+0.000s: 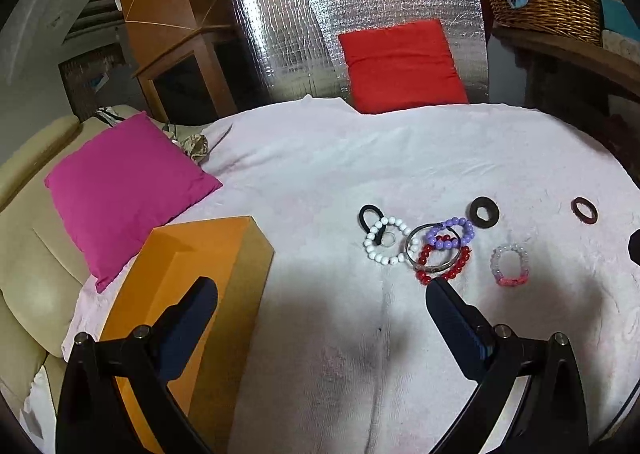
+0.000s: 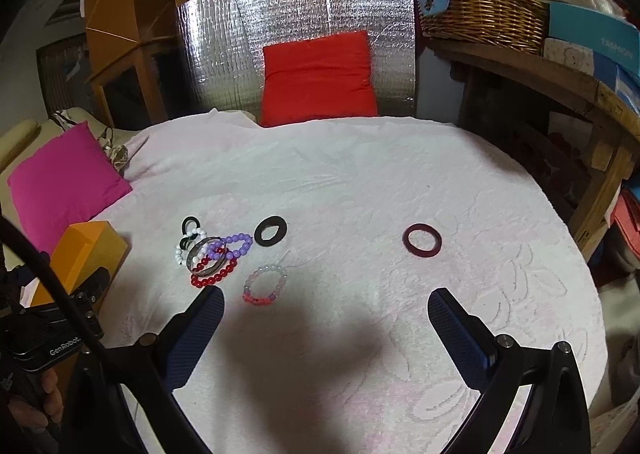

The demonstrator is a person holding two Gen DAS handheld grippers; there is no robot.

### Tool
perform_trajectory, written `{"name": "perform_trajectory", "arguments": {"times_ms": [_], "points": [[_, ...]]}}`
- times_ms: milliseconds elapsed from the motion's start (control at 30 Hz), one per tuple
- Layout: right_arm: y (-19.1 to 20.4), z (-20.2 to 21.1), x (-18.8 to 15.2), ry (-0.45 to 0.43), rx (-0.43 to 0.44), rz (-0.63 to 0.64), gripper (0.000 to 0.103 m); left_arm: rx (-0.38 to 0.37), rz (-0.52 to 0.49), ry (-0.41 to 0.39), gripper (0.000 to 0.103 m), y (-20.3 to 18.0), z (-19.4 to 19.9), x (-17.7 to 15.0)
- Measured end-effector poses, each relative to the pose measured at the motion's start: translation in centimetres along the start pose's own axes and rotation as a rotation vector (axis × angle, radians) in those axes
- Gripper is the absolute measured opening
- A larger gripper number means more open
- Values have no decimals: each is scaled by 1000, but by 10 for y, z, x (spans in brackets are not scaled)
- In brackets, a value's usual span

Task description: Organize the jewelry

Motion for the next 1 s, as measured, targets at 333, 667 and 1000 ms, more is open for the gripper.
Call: {"name": "perform_trajectory", "arguments": {"times_ms": [333, 667, 1000], "points": [[4, -10, -1, 27, 12, -10, 103, 2, 9, 23, 103, 3, -12, -3], [-2, -17, 1, 44, 13, -19, 103, -2, 5, 33, 103, 3, -20, -3], [-72, -43, 15, 76, -68, -110, 102, -198, -5, 93, 103, -33, -66, 0]]}}
Point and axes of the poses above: each gripper's, at about its wrist camera, not at the fingertips, and z roughly against the way its jaws point, y to its left, x to its top, the point moved 10 cm from there along -z, roughly the way its jaws point, and after that the axes turned 3 degrees about -z, right-handed, at the moved point
